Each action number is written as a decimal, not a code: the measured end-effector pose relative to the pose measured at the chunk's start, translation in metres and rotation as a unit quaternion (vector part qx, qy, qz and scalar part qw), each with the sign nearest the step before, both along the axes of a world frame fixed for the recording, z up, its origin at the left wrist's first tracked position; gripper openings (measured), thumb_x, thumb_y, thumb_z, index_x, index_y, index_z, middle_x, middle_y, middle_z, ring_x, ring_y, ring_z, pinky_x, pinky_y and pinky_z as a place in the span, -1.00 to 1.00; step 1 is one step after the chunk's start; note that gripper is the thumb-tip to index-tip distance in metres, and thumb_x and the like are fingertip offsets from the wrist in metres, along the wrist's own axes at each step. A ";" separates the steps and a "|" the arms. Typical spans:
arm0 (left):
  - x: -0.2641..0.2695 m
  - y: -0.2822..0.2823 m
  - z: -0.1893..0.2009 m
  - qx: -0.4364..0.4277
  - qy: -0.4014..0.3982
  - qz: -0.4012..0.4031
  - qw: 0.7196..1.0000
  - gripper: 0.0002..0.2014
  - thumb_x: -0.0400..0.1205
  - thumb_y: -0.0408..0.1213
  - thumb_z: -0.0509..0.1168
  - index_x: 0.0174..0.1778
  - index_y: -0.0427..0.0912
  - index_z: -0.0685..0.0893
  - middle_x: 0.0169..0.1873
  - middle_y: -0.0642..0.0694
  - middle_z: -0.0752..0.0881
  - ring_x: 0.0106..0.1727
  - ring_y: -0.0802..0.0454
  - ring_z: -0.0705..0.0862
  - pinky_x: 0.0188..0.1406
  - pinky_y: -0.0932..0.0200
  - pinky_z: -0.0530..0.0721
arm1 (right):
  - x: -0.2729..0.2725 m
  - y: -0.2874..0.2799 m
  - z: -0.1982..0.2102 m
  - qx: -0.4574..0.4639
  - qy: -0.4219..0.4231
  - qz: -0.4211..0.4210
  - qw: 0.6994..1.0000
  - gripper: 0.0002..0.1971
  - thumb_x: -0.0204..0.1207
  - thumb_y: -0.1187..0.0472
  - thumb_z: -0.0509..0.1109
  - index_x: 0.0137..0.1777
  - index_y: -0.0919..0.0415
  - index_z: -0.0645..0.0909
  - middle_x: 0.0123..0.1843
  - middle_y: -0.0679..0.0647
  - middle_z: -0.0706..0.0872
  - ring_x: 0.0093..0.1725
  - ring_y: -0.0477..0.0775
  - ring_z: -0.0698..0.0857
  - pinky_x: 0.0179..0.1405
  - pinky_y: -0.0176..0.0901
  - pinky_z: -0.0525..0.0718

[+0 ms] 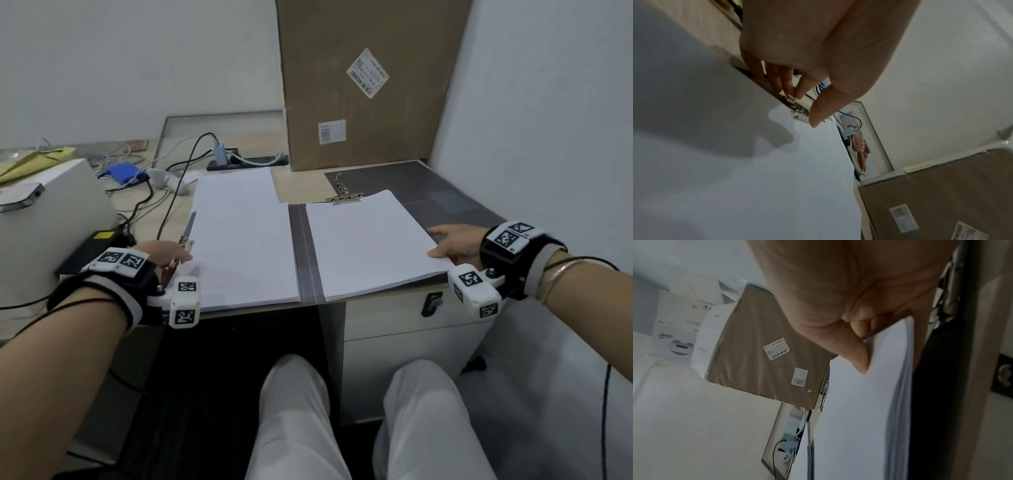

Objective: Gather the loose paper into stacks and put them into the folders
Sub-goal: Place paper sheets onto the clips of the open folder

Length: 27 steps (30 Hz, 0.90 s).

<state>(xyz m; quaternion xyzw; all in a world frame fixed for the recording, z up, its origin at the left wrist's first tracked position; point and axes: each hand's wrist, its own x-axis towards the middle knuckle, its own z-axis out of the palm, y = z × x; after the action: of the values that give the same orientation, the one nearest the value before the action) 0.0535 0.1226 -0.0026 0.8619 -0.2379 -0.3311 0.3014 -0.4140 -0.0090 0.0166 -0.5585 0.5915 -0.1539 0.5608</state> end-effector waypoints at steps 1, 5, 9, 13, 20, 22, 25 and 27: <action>0.005 -0.002 -0.002 -0.002 0.008 0.001 1.000 -0.74 0.60 -0.37 0.32 0.19 -0.32 0.55 -0.34 -0.19 0.49 -0.36 -0.08 0.46 -0.32 0.10 0.47 | 0.001 -0.001 -0.003 0.004 -0.003 -0.007 1.000 -0.47 0.58 0.60 0.13 0.51 0.21 0.36 -0.08 0.16 0.68 -0.25 0.14 0.70 -0.43 -0.09 0.75; 0.018 0.001 0.002 0.022 0.066 0.006 0.998 -0.65 0.51 -0.24 0.43 0.09 -0.28 0.47 -0.31 -0.20 0.43 -0.35 -0.10 0.41 -0.14 0.02 0.46 | 0.004 -0.001 -0.007 0.016 0.013 -0.027 0.999 -0.57 0.57 0.60 0.11 0.42 0.39 0.46 -0.08 0.21 0.68 -0.15 0.21 0.66 0.01 0.07 0.62; 0.023 0.009 0.018 0.019 0.091 -0.034 0.995 -0.73 0.51 -0.11 0.41 -0.19 -0.20 0.48 -0.39 -0.15 0.40 -0.38 -0.06 0.39 -0.27 0.06 0.37 | 0.003 0.000 -0.009 0.011 -0.004 -0.040 0.999 -0.56 0.58 0.61 0.08 0.40 0.33 0.47 -0.08 0.19 0.67 -0.16 0.18 0.65 -0.12 0.00 0.61; 0.000 0.020 0.052 -0.098 0.113 -0.071 0.986 -0.86 0.70 -0.28 0.21 -0.19 -0.12 0.51 -0.39 -0.07 0.64 -0.39 -0.01 0.62 -0.49 0.16 0.65 | 0.002 0.000 -0.012 0.012 -0.027 -0.033 0.999 -0.52 0.59 0.60 0.04 0.46 0.28 0.42 -0.06 0.16 0.66 -0.14 0.15 0.64 -0.22 -0.06 0.68; -0.035 0.027 0.103 -0.290 0.204 -0.205 0.912 -0.59 0.76 -0.08 0.05 0.37 -0.24 0.59 0.26 -0.17 0.59 0.23 -0.07 0.55 -0.07 0.25 0.70 | 0.002 0.010 -0.010 -0.004 -0.089 -0.019 0.996 -0.48 0.62 0.58 -0.03 0.53 0.23 0.34 -0.03 0.10 0.66 -0.14 0.09 0.65 -0.48 -0.24 0.73; -0.055 0.027 0.112 -0.322 0.219 -0.247 0.887 -0.58 0.72 0.02 0.04 0.24 -0.12 0.67 0.11 -0.08 0.68 0.07 0.00 0.67 -0.08 0.23 0.73 | 0.001 0.013 -0.009 -0.010 -0.101 -0.015 0.995 -0.48 0.63 0.55 -0.03 0.54 0.19 0.34 -0.02 0.08 0.66 -0.18 0.05 0.68 -0.48 -0.27 0.73; -0.093 0.015 0.118 -0.336 0.213 -0.282 0.873 -0.51 0.68 0.21 -0.04 0.31 0.10 0.64 0.20 0.00 0.70 0.20 0.03 0.70 0.20 0.01 0.69 | 0.000 0.017 -0.004 -0.018 -0.133 -0.017 0.991 -0.53 0.65 0.51 -0.01 0.45 0.10 0.39 -0.04 0.07 0.64 -0.42 -0.05 0.76 -0.59 -0.29 0.69; -0.118 0.004 0.119 -0.325 0.205 -0.292 0.876 -0.46 0.66 0.30 -0.09 0.48 0.22 0.47 0.47 0.03 0.53 0.48 -0.02 0.49 0.43 -0.18 0.48 | 0.001 0.020 0.001 -0.020 -0.149 -0.019 0.988 -0.58 0.66 0.46 0.02 0.39 0.03 0.41 -0.03 0.04 0.63 -0.37 -0.05 0.76 -0.62 -0.31 0.66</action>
<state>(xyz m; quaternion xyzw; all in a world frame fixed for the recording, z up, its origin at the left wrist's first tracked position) -0.0644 0.1265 0.1159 0.5199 -0.5054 -0.4778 0.4961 -0.4131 0.0108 0.0173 -0.5290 0.5088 -0.2575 0.6284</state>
